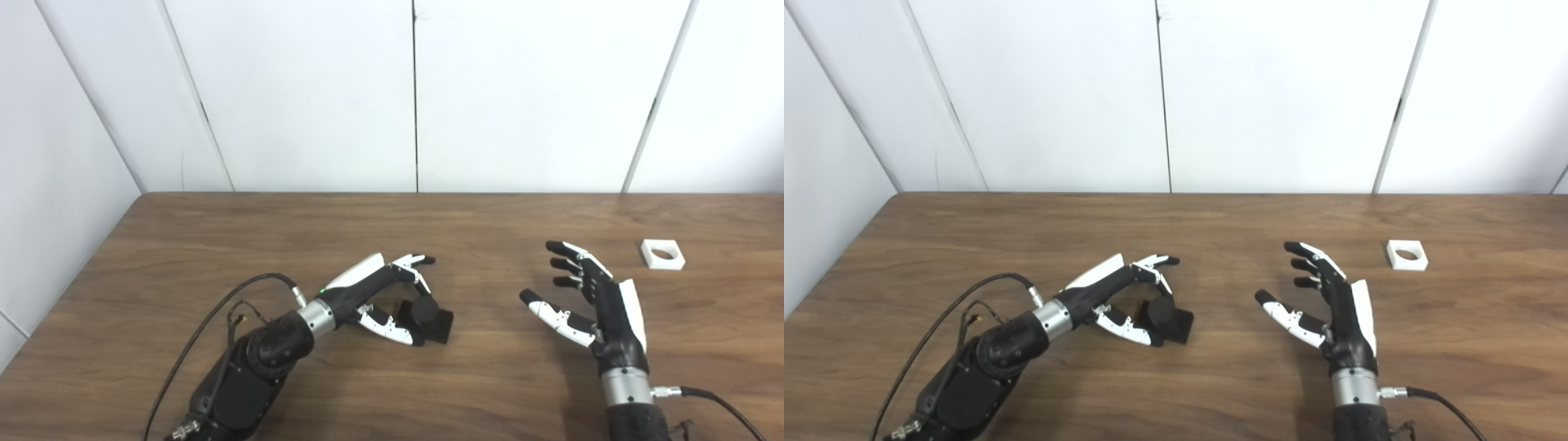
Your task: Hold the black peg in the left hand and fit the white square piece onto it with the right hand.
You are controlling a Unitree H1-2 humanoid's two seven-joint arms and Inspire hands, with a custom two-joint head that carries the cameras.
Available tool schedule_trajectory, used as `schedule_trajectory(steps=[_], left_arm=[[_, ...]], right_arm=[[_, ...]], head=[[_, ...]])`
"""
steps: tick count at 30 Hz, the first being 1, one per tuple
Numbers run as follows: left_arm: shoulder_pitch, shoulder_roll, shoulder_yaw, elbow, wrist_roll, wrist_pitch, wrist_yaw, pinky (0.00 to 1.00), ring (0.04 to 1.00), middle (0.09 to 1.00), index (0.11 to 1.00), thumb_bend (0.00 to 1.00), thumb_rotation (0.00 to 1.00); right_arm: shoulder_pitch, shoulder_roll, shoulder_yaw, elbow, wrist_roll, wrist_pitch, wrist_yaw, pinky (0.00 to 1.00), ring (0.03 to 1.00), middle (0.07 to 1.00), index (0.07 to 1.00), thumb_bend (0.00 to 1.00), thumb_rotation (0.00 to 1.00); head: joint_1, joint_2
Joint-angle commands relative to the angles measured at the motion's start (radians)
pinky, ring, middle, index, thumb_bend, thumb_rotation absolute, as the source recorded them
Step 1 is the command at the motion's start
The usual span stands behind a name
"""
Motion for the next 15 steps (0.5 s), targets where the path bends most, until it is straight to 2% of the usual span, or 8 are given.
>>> schedule_trajectory(steps=[1, 2, 7, 8, 9, 10, 12, 15], left_arm=[[-0.004, 0.005, -0.016, -0.007, -0.001, 0.006, -0.043, 0.96, 1.000, 0.964, 0.493, 0.52, 0.08], [-0.005, 0.005, -0.015, -0.008, 0.001, 0.004, -0.043, 0.97, 1.000, 0.964, 0.493, 0.52, 0.08], [-0.008, 0.008, -0.015, -0.014, 0.009, 0.007, -0.045, 0.98, 1.000, 0.969, 0.498, 0.52, 0.08], [-0.009, 0.009, -0.015, -0.016, 0.010, 0.007, -0.045, 0.98, 1.000, 0.969, 0.528, 0.59, 0.12], [-0.009, 0.009, -0.015, -0.018, 0.013, 0.008, -0.045, 0.97, 1.000, 0.969, 0.588, 0.73, 0.18], [-0.010, 0.010, -0.014, -0.020, 0.014, 0.011, -0.044, 0.97, 1.000, 0.969, 0.621, 0.80, 0.21], [-0.010, 0.011, -0.013, -0.023, 0.017, 0.016, -0.045, 0.96, 1.000, 0.971, 0.657, 0.86, 0.24], [-0.010, 0.013, -0.011, -0.027, 0.016, 0.021, -0.046, 0.96, 1.000, 0.972, 0.677, 0.87, 0.24]], right_arm=[[-0.025, 0.012, -0.007, -0.040, 0.008, -0.021, -0.011, 0.65, 0.769, 0.819, 0.753, 0.56, 0.19], [-0.024, 0.013, -0.008, -0.039, 0.010, -0.024, -0.011, 0.62, 0.749, 0.819, 0.754, 0.56, 0.19], [-0.025, 0.011, -0.010, -0.039, 0.004, -0.021, -0.009, 0.66, 0.768, 0.818, 0.759, 0.55, 0.19], [-0.025, 0.012, -0.010, -0.040, 0.003, -0.018, -0.010, 0.66, 0.766, 0.818, 0.758, 0.55, 0.19], [-0.025, 0.013, -0.010, -0.041, 0.002, -0.017, -0.010, 0.65, 0.761, 0.816, 0.757, 0.56, 0.19], [-0.025, 0.014, -0.011, -0.042, 0.002, -0.013, -0.010, 0.65, 0.757, 0.815, 0.756, 0.56, 0.20], [-0.025, 0.016, -0.012, -0.044, 0.005, -0.009, -0.009, 0.65, 0.760, 0.817, 0.756, 0.56, 0.20], [-0.025, 0.015, -0.011, -0.048, -0.002, -0.006, -0.009, 0.65, 0.761, 0.814, 0.754, 0.56, 0.20]], head=[[0.001, 0.001], [0.000, 0.003], [-0.008, 0.006], [-0.011, 0.006], [-0.013, 0.007], [-0.015, 0.007], [-0.018, 0.008], [-0.021, 0.010]])
